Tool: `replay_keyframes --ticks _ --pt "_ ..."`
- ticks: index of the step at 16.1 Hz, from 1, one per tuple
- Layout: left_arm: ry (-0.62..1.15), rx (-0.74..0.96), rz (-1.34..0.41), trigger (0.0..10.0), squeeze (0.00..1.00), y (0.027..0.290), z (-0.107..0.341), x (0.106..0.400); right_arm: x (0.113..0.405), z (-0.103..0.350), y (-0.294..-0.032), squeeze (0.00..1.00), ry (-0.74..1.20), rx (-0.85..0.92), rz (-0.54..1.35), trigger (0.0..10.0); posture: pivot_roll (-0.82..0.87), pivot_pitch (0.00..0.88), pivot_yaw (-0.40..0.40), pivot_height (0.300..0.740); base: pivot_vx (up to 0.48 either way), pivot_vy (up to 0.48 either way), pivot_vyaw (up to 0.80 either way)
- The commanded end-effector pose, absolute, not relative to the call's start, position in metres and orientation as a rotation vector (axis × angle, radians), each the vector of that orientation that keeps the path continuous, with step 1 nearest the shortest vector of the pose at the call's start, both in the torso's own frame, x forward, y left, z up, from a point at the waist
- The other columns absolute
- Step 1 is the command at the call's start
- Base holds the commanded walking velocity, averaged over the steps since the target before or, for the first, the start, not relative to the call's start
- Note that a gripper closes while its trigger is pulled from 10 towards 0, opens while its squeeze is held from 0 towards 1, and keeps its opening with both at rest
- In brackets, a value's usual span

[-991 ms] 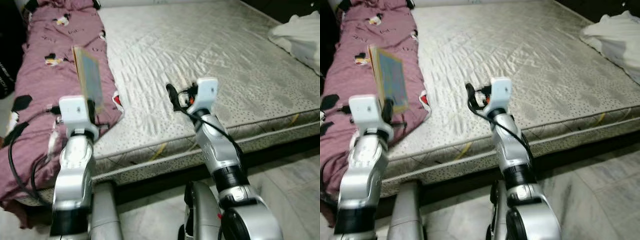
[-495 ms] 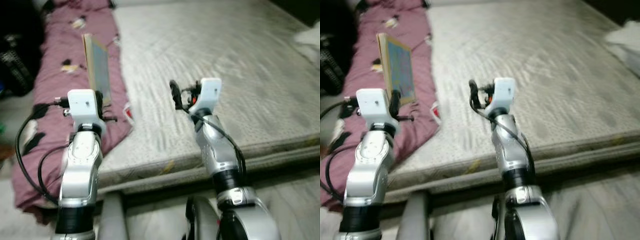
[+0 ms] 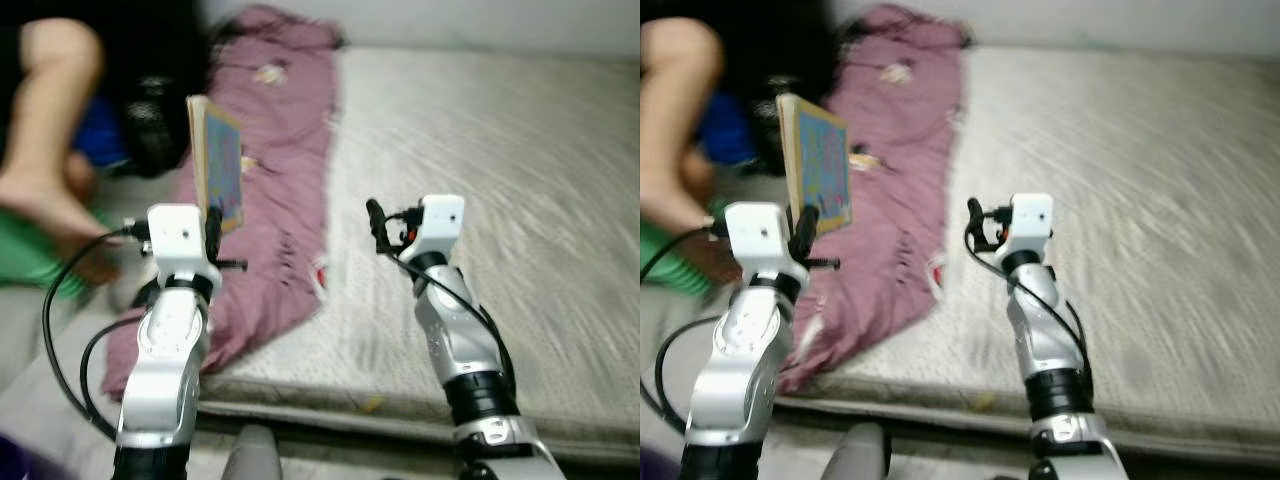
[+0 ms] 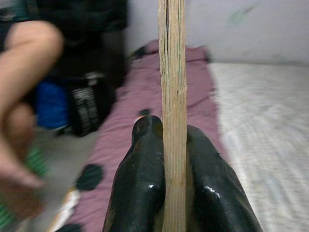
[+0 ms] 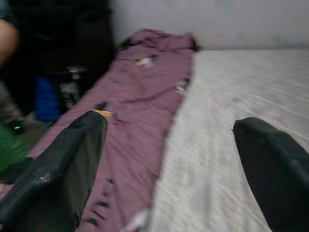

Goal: Clean up the room

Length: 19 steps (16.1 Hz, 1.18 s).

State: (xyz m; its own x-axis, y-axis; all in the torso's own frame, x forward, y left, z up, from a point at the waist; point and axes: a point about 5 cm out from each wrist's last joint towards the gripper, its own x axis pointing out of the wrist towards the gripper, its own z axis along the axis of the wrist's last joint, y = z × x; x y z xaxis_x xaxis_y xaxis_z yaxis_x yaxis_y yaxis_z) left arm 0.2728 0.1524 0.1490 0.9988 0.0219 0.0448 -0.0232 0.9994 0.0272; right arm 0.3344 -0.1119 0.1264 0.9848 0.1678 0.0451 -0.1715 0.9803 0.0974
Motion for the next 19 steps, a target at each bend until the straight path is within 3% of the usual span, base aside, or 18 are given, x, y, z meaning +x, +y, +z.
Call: replay_keyframes --ticks 1,19 --pt "-0.06 0.038 0.03 10.0 0.0 0.15 0.154 0.271 0.33 0.125 -0.112 0.0 -0.032 0.075 0.168 10.0 0.06 0.0 -0.005 0.74 0.0 0.0 0.0" --pt "-0.057 -0.034 -0.036 10.0 0.0 0.131 0.154 0.273 0.328 0.133 -0.118 0.0 -0.025 0.037 0.178 10.0 0.03 0.0 -0.037 0.74 0.0 0.0 0.0"
